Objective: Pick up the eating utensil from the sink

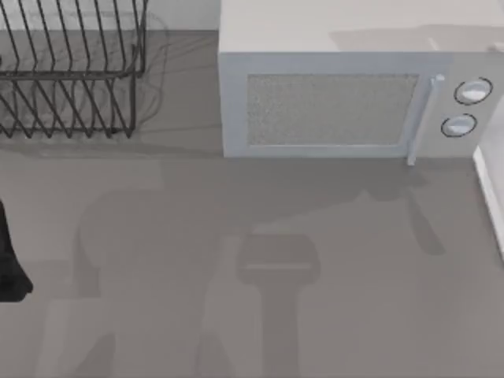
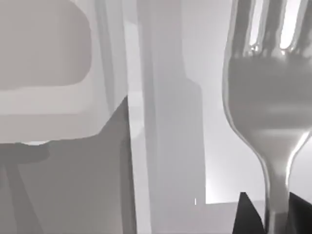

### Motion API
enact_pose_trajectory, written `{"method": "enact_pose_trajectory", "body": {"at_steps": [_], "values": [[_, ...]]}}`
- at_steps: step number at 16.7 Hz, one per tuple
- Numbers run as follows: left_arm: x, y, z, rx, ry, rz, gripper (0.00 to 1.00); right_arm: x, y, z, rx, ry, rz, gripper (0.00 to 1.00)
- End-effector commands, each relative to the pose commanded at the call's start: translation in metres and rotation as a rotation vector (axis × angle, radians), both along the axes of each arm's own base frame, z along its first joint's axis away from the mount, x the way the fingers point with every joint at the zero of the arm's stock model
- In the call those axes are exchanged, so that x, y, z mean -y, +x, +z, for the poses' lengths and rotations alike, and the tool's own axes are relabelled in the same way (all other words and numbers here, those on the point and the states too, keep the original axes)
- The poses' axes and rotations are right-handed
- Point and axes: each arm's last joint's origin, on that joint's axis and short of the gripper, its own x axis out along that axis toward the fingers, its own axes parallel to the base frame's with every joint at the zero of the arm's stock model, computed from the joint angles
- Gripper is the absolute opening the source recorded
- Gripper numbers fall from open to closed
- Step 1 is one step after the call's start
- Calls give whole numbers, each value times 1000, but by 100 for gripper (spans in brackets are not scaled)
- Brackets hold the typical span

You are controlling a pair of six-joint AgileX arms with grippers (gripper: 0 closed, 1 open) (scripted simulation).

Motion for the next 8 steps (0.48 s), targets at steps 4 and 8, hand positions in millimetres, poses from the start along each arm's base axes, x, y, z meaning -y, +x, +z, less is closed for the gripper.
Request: {"method": "enact_pose_trajectory", "body": {"at_steps": [4,8], "values": [[0,0,0,0,0,0,100,-115,-58,45,49,99,-41,0],[0,0,0,0,0,0,100,-204,-113,22,-92,122,-2,0]]}}
